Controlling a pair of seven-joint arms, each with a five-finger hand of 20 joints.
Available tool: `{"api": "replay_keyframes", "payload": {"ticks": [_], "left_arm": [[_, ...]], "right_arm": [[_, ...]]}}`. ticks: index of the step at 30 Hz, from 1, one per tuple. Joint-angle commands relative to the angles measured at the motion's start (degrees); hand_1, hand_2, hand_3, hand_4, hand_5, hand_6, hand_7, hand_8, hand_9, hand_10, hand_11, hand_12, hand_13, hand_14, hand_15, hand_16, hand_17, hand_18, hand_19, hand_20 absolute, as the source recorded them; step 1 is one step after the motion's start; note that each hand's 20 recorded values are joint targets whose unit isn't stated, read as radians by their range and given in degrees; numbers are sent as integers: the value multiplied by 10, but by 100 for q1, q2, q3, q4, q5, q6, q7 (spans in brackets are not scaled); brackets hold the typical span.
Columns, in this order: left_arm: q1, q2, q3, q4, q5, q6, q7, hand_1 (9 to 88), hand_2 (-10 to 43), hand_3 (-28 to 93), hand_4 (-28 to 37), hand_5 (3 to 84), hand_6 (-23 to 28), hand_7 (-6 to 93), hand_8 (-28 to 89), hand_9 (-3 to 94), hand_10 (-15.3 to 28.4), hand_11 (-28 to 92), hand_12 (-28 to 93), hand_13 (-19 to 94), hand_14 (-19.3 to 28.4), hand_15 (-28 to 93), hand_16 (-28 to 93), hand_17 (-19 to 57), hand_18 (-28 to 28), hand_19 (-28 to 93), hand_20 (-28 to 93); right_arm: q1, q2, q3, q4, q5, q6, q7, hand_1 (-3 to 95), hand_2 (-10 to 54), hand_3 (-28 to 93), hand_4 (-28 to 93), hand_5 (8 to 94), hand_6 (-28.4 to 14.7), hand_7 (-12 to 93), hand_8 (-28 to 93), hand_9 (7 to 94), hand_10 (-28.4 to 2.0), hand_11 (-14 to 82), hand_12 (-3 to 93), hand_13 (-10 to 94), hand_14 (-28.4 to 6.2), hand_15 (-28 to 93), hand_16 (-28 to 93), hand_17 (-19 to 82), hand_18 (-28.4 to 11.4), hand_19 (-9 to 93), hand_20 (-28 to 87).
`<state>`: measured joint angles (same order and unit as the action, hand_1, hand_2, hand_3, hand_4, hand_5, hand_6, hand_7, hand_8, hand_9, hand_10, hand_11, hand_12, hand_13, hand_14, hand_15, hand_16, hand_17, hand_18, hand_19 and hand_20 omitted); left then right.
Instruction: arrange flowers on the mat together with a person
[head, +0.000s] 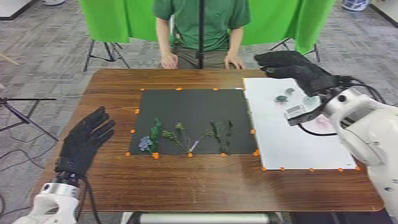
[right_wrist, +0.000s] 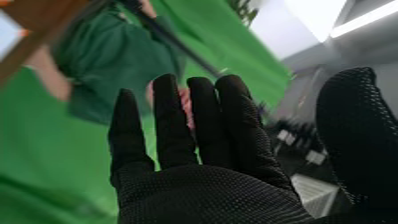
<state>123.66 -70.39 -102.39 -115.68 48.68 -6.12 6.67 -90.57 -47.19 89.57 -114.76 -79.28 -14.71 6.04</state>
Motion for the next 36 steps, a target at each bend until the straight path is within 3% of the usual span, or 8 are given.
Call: {"api": "replay_keyframes", "payload": {"ticks": [1, 6, 11, 22, 23, 28, 34, 36], "left_arm": [[-36, -108, -20, 78, -98, -148, -38, 248, -21, 697, -283, 311, 42, 189, -104, 215, 114, 243, 129, 216, 139, 223, -13, -94, 215, 444, 39], [74, -244, -7, 77, -113, -142, -138, 248, -21, 696, -283, 312, 42, 188, -104, 216, 114, 242, 129, 216, 139, 222, -13, -94, 214, 443, 39], [-75, -180, -9, 122, -8, -157, -51, 246, -21, 695, -283, 312, 42, 186, -104, 216, 114, 242, 130, 216, 140, 222, -12, -94, 215, 443, 39], [-80, -310, 60, 144, -1, -176, -41, 241, -20, 695, -283, 313, 43, 184, -101, 217, 115, 240, 130, 216, 140, 221, -11, -95, 215, 444, 39], [-125, -436, -34, 136, 104, -291, -148, 241, -20, 694, -283, 314, 43, 183, -101, 217, 116, 240, 130, 216, 140, 221, -11, -95, 215, 443, 39], [-80, -603, -80, 129, 135, -278, -176, 240, -20, 696, -283, 314, 43, 184, -101, 217, 116, 238, 130, 216, 142, 221, -11, -95, 215, 443, 39], [-221, -467, -7, 173, 153, -313, -159, 242, -19, 695, -283, 314, 43, 186, -102, 219, 117, 239, 130, 217, 141, 222, -12, -94, 215, 443, 39], [-302, -737, -116, 195, 276, -502, -291, 242, -19, 695, -283, 314, 43, 186, -102, 219, 116, 239, 131, 217, 141, 222, -12, -94, 215, 443, 39]], "right_arm": [[-2344, -196, 1728, -749, 1542, 480, 61, 184, -6, 841, -252, 379, -47, 127, -96, 359, -117, 104, 221, 292, -116, 154, 289, 45, -204, 366, 225], [-3272, -508, 2355, -1088, 2260, 945, 34, 182, -11, 836, -250, 373, -34, 121, -92, 361, -117, 95, 218, 296, -120, 128, 297, 52, -200, 331, 212], [-3468, -1007, 2295, -1217, 1980, 1013, -90, 177, -17, 833, -252, 378, -37, 117, -92, 366, -119, 92, 215, 305, -119, 117, 301, 55, -198, 318, 209], [-3683, -1457, 2253, -1232, 1723, 995, -149, 176, -19, 829, -251, 384, -45, 127, -93, 374, -113, 85, 202, 317, -99, 62, 264, 77, -189, 258, 179], [-3648, -1465, 2185, -1208, 1731, 1083, -200, 176, -21, 831, -251, 393, -48, 132, -97, 382, -109, 86, 193, 318, -88, 62, 242, 85, -185, 254, 172], [-3558, -1528, 2171, -1167, 1564, 845, -77, 177, -28, 841, -256, 401, -46, 140, -102, 390, -103, 88, 169, 311, -74, 82, 161, 99, -183, 242, 153], [-3595, -1554, 2166, -1193, 1644, 1068, -232, 176, -28, 843, -258, 410, -48, 146, -103, 397, -104, 92, 165, 315, -74, 101, 125, 106, -170, 253, 153], [-3597, -1523, 2172, -1190, 1640, 1027, -179, 176, -27, 843, -257, 415, -49, 149, -106, 399, -106, 93, 164, 316, -76, 105, 120, 107, -166, 258, 155]]}}
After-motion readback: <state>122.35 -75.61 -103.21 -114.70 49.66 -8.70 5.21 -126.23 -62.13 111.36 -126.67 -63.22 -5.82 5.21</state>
